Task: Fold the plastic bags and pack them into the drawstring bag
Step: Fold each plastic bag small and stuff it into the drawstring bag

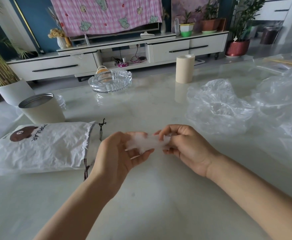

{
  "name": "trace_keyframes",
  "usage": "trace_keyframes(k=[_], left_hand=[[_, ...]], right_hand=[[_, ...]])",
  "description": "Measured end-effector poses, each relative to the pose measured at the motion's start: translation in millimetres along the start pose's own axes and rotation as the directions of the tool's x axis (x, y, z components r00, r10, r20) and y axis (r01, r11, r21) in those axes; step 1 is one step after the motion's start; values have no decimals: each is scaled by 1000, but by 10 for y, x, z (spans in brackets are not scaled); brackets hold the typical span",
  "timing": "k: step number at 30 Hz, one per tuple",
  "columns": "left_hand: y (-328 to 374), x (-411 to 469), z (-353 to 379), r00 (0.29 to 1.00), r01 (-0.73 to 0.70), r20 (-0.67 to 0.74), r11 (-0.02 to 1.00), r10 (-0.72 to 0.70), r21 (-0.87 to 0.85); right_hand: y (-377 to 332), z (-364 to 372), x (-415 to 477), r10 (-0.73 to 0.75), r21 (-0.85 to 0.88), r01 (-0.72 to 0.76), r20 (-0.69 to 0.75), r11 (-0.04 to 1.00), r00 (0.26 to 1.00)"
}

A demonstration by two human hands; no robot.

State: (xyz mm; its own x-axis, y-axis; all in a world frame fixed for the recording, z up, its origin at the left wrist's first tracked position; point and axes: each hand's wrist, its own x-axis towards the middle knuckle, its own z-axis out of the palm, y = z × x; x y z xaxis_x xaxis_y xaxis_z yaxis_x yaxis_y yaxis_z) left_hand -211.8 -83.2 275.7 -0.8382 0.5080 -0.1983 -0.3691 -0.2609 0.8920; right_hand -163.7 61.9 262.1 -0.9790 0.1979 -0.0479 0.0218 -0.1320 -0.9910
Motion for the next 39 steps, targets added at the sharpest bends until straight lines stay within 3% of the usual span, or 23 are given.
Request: trace_keyframes(k=[5,8,10,13,20,22,24,26,27,28,29,30,31,32,33,34,35,37,39], left_hand=[[-53,28,-110,997,-81,19,957,79,280],[-75,27,-141,977,-203,52,835,206,511],[-84,22,-127,966,-252,105,764,237,594],[-91,37,-118,958,-280,122,758,258,589],[-58,52,-100,943,-315,69,807,325,499],[-56,61,-98,962,-259,33,859,273,441],[-23,34,-80,994,-105,10,932,108,348],[0,-14,-60,995,73,41,938,-92,339],[-7,-24,-60,992,94,43,914,-120,395],[-19,-21,-69,997,50,22,867,-70,495],[-27,-13,-90,997,-51,-12,780,75,624],[-15,9,-122,947,-184,-30,618,319,764],[7,17,-158,823,-265,-9,397,568,879],[45,32,-207,683,-263,57,172,728,949],[70,50,-268,601,-174,114,-10,791,985],[91,74,-347,613,-38,109,-109,783,993],[131,90,-429,667,102,43,-149,744,984],[196,114,-563,760,315,-171,-126,627,941],[236,132,-624,792,381,-262,-109,552,918]], right_hand=[[-81,-36,-42,-12,-259,40,110,965,994],[-162,-140,-39,-38,-291,38,7,956,999],[-179,-138,-48,-36,-322,46,38,946,999],[-73,-62,-55,20,-422,63,190,904,982],[-25,10,-88,-47,-436,156,251,886,967],[-16,48,-97,-140,-421,217,206,881,968],[-32,64,-109,-215,-359,282,217,890,952],[-40,65,-128,-223,-252,286,251,924,942],[-38,72,-137,-222,-210,278,254,937,941],[-31,80,-138,-231,-180,278,242,944,942],[-20,88,-137,-244,-156,280,217,947,945],[-17,84,-125,-254,-132,280,187,951,949],[-18,74,-115,-250,-123,271,165,955,954],[-23,56,-98,-246,-130,266,155,955,957],[-36,39,-92,-243,-156,267,158,951,957],[-39,24,-86,-245,-193,272,155,943,957],[-32,14,-78,-251,-233,278,137,932,958],[13,15,-46,-274,-312,293,104,904,956],[53,37,-35,-298,-358,319,113,878,948]])
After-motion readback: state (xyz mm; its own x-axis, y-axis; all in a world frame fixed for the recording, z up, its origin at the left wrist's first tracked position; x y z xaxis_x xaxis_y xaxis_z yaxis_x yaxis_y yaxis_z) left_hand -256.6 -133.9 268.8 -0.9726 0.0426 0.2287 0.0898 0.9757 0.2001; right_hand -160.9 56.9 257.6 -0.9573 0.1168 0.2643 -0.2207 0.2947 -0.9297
